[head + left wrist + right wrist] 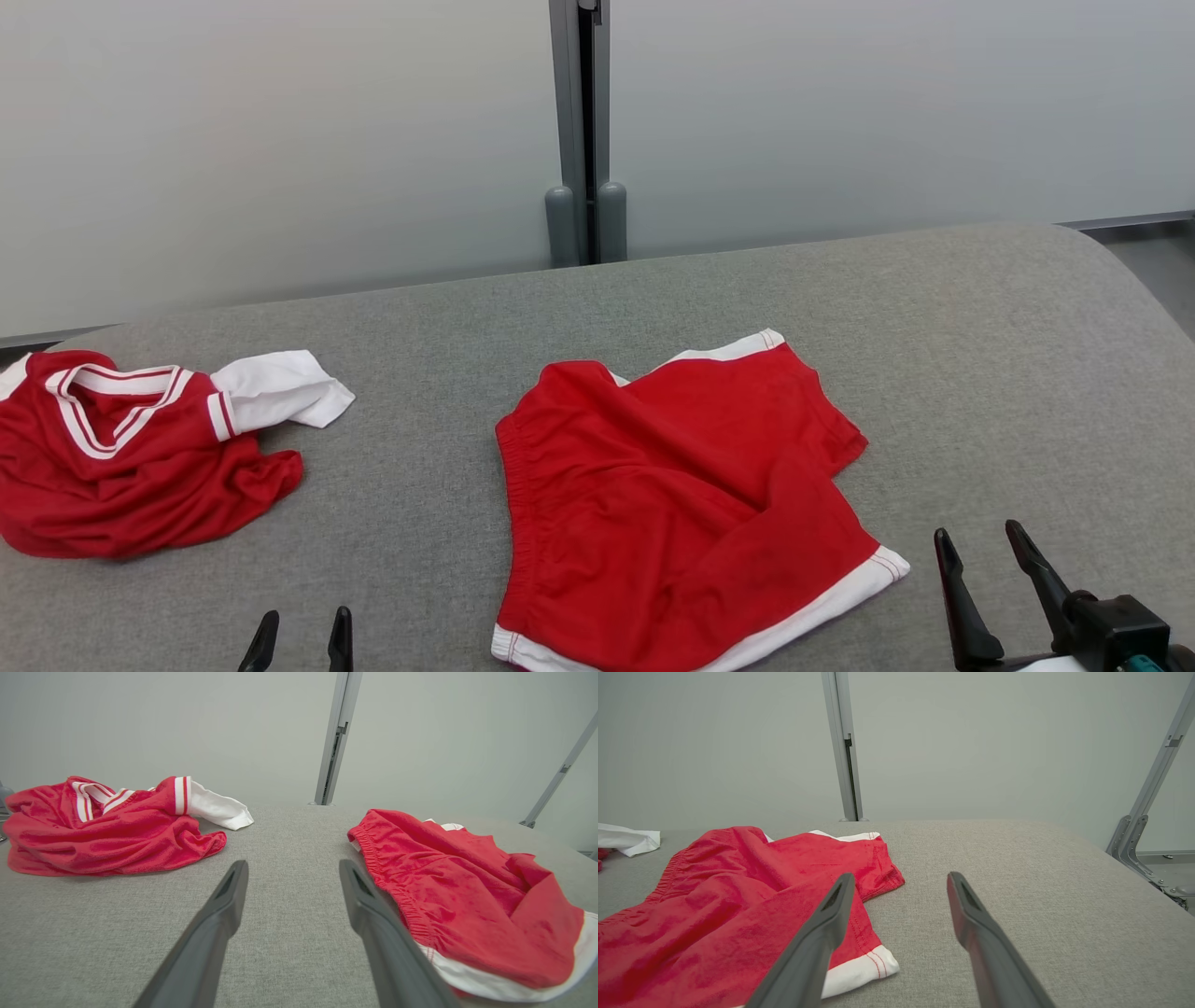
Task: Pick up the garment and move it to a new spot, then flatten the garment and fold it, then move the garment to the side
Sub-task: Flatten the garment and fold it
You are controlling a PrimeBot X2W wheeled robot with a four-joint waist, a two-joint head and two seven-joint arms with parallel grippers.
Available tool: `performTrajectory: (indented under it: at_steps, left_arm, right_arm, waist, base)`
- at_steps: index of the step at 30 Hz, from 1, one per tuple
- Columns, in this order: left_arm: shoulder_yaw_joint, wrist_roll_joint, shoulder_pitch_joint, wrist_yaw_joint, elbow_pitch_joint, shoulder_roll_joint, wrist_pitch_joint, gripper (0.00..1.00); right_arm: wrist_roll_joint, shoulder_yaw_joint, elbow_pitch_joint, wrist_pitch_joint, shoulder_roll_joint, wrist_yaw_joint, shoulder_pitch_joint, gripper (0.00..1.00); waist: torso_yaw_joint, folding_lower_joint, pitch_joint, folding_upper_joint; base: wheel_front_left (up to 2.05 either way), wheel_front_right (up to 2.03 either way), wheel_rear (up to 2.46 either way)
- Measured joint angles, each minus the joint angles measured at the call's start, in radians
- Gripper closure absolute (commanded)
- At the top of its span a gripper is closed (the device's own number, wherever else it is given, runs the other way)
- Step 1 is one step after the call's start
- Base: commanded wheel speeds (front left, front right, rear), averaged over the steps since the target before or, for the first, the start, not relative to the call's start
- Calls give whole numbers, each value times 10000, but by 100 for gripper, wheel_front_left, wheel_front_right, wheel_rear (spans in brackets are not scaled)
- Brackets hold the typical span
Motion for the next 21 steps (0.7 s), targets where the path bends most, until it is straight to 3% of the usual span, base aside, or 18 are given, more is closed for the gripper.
performTrajectory:
  at_steps: [5, 8, 14, 21]
  left_arm:
    - [50, -180, -7, -150, 180, -113, 0, 0]
    - [-683, -397, -12, -186, 593, -82, 31, 0]
    - [-2734, -1195, -524, -249, 746, 882, 1290, 0]
    - [-3720, -1900, -1325, -253, 458, 1597, 1923, 0]
  right_arm:
    - [224, 297, 169, -2, -8, 0, -97, 0]
    - [339, 853, 874, 29, -322, 0, -290, 0]
    - [807, 1781, 2197, 1206, -1095, 0, -1260, 0]
    - [1409, 2740, 3208, 1866, -1296, 0, -2489, 0]
  waist:
    - [-48, 0, 59, 0]
    - [-75, 0, 168, 0]
    - [-103, 0, 432, 0]
    - [-48, 0, 986, 0]
  base:
    - [0, 0, 0]
    - [0, 0, 0]
    - [0, 0, 0]
    - [0, 0, 0]
